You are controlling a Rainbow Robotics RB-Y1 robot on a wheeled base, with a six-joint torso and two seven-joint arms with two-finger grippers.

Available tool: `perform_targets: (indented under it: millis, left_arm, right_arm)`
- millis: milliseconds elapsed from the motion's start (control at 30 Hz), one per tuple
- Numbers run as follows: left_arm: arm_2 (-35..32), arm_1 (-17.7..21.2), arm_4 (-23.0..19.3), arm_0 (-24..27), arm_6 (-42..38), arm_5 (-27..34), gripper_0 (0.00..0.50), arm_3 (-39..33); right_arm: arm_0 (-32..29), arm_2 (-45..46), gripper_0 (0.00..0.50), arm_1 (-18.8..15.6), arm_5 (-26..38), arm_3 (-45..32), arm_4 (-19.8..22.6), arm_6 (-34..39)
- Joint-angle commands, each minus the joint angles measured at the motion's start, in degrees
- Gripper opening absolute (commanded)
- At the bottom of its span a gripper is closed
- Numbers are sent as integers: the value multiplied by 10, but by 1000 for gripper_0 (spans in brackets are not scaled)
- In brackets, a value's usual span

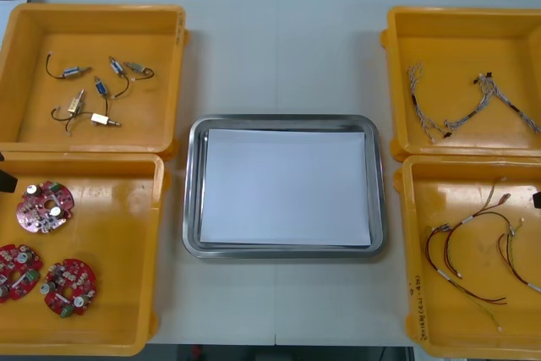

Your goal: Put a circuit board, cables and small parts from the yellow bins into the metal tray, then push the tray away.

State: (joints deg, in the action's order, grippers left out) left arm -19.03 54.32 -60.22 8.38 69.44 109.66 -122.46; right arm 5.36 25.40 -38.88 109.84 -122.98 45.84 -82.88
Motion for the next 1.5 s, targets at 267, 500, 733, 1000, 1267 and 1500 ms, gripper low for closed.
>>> perform_targets:
  millis: [267, 500, 733, 1000, 1267, 1500]
  left_arm:
    - [7, 12, 20, -32, 40, -31, 500, -5]
    - [7, 12, 21, -61, 44, -74, 500, -5]
    - [7, 12, 22, -106, 51, -132, 500, -5]
    - [18, 12, 34, -151, 55, -180, 500, -5]
    - [40, 12, 55, -186, 56, -226, 500, -4]
    - [74, 11, 115, -204, 54, -246, 500, -4]
  right_arm:
    - [-14, 38, 500, -12, 2, -16, 13, 4]
    - [-48, 47, 500, -12, 2, -51, 11, -1]
    - [-118, 53, 500, -12, 2, -88, 14, -9]
    - [-185, 59, 500, -12, -59, -106, 18, -23]
    - [-247, 69, 500, -12, -155, -106, 23, -43]
    - [-302, 62, 500, -15, -239, -106, 20, -85]
